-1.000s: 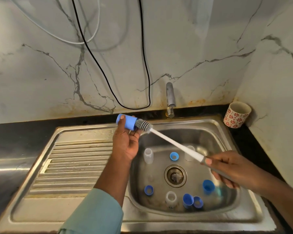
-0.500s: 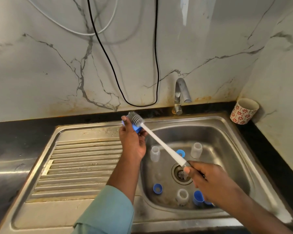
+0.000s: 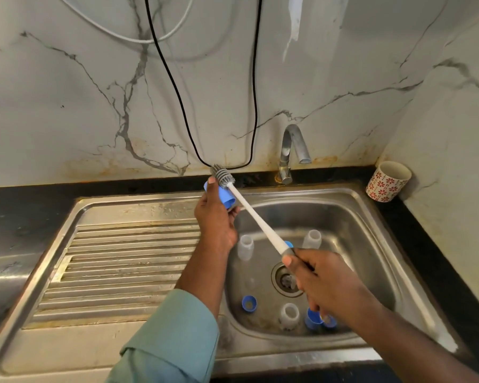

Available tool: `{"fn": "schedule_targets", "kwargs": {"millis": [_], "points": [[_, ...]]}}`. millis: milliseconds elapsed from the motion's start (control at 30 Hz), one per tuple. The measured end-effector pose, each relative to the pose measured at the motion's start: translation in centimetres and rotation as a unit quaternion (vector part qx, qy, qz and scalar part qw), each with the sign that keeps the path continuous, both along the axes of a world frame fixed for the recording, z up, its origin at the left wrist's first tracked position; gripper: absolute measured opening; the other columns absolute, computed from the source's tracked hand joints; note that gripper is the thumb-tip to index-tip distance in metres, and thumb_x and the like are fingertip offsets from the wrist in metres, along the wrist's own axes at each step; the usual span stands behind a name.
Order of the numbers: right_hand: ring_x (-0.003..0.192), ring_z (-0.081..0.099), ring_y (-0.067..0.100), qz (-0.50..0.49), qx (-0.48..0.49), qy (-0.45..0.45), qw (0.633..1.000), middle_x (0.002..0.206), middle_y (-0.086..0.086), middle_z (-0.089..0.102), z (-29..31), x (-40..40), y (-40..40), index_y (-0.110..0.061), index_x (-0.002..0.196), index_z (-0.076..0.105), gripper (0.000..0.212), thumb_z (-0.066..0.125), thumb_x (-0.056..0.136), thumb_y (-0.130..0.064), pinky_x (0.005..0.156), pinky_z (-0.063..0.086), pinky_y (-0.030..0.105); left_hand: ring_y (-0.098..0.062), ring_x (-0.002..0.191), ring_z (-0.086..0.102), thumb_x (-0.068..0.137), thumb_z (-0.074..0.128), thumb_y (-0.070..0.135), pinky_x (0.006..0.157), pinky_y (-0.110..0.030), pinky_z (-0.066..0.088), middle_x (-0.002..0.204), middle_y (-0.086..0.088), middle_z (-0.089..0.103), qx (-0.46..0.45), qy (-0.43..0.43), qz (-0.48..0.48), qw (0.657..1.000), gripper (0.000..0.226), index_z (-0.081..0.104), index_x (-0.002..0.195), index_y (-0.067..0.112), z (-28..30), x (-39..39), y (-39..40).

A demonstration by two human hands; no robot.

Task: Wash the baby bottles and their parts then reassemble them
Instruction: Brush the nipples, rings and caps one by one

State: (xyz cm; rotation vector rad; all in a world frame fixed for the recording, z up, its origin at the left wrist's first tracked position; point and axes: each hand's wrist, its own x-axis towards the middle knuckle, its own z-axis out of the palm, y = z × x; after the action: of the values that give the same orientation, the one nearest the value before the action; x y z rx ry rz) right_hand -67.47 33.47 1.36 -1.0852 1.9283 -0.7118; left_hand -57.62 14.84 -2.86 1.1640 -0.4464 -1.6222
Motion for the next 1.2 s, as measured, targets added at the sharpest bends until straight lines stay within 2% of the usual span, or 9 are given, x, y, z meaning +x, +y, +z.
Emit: {"fn": "schedule_targets", "kwargs": {"millis": [100,200,333,467,667,833,967,1100,1200], "points": [[0.043,0.047,0.010,0.025,0.011,0.016,1.000,0.062,0.001,0.053,-0.2,0.4,0.9,-0.019,0.081,0.063,0.028,0.051,0.098,-0.037,0.042,0.050,0.026,-0.020,0.085,0.065,0.094,0.064,0.037,0.063,-0.027,0.055,0.103,-0.010,0.068,0.011,0.032,0.040,0.999,0.020,0.064,0.100,0.018,0.1,1.7,-1.7],[0.045,0.046,0.012,-0.001,0.011,0.013,1.000,0.062,0.002,0.052,-0.3,0.4,0.8,-0.012,0.085,0.064,0.033,0.050,0.098,-0.038,0.041,0.048,0.025,-0.020,0.088,0.061,0.093,0.064,0.038,0.067,-0.029,0.049,0.108,-0.009,0.067,-0.002,-0.022,-0.008,1.000,0.019,0.063,0.101,0.020,-0.9,1.1,-1.1],[0.041,0.044,0.007,0.001,-0.009,0.030,1.000,0.059,0.001,0.051,-0.1,0.1,0.5,-0.009,0.083,0.063,0.036,0.049,0.099,-0.038,0.040,0.044,0.019,-0.020,0.088,0.060,0.084,0.072,0.046,0.069,-0.031,0.050,0.108,-0.008,0.065,-0.005,-0.006,0.011,1.000,0.040,0.061,0.110,0.018,-0.7,0.3,-0.6],[0.042,0.051,0.012,0.012,0.017,0.012,1.000,0.060,0.002,0.055,-0.4,0.9,1.3,-0.013,0.083,0.063,0.033,0.049,0.098,-0.039,0.042,0.049,0.025,-0.021,0.090,0.066,0.080,0.080,0.033,0.073,-0.033,0.055,0.106,-0.008,0.065,-0.006,0.012,0.018,1.000,0.060,0.049,0.128,0.016,-0.6,0.8,-0.9],[0.038,0.048,0.011,0.027,0.012,0.008,1.000,0.054,-0.002,0.051,-0.4,2.0,0.7,-0.021,0.070,0.056,0.034,0.049,0.099,-0.039,0.040,0.045,0.023,-0.026,0.092,0.070,0.082,0.079,0.027,0.064,-0.032,0.061,0.114,-0.015,0.065,0.028,0.102,0.105,0.989,0.046,0.056,0.118,0.008,-0.1,2.9,-2.6],[0.039,0.047,0.011,0.002,-0.007,0.027,1.000,0.055,-0.001,0.051,-0.3,2.3,-0.7,-0.013,0.081,0.060,0.036,0.047,0.099,-0.041,0.041,0.048,0.026,-0.021,0.087,0.065,0.084,0.076,0.037,0.066,-0.031,0.057,0.104,-0.010,0.065,0.034,0.017,0.052,0.998,0.036,0.060,0.104,0.012,-0.4,0.9,-1.1],[0.036,0.044,0.002,0.048,0.007,0.060,0.997,0.058,-0.004,0.051,-0.7,2.5,0.6,-0.022,0.072,0.055,0.033,0.047,0.100,-0.039,0.041,0.041,0.016,-0.023,0.087,0.068,0.089,0.072,0.035,0.063,-0.031,0.057,0.105,-0.012,0.067,0.045,0.043,0.089,0.994,0.024,0.061,0.092,0.013,-0.1,2.5,-2.4],[0.041,0.047,0.007,0.013,0.008,0.044,0.999,0.061,0.000,0.054,-0.9,2.2,-0.2,-0.019,0.083,0.059,0.032,0.044,0.100,-0.042,0.042,0.047,0.021,-0.021,0.087,0.064,0.087,0.072,0.039,0.071,-0.032,0.058,0.104,-0.011,0.065,0.025,-0.019,0.015,0.999,0.031,0.062,0.099,0.013,-0.8,0.9,-0.4],[0.039,0.046,0.006,0.022,0.006,0.039,0.999,0.062,0.000,0.054,-0.9,2.2,0.6,-0.019,0.082,0.057,0.032,0.045,0.100,-0.042,0.040,0.043,0.019,-0.023,0.094,0.065,0.081,0.079,0.033,0.069,-0.032,0.060,0.109,-0.011,0.063,0.016,0.033,0.045,0.998,0.045,0.056,0.114,0.012,-0.2,1.6,-1.0]]}}
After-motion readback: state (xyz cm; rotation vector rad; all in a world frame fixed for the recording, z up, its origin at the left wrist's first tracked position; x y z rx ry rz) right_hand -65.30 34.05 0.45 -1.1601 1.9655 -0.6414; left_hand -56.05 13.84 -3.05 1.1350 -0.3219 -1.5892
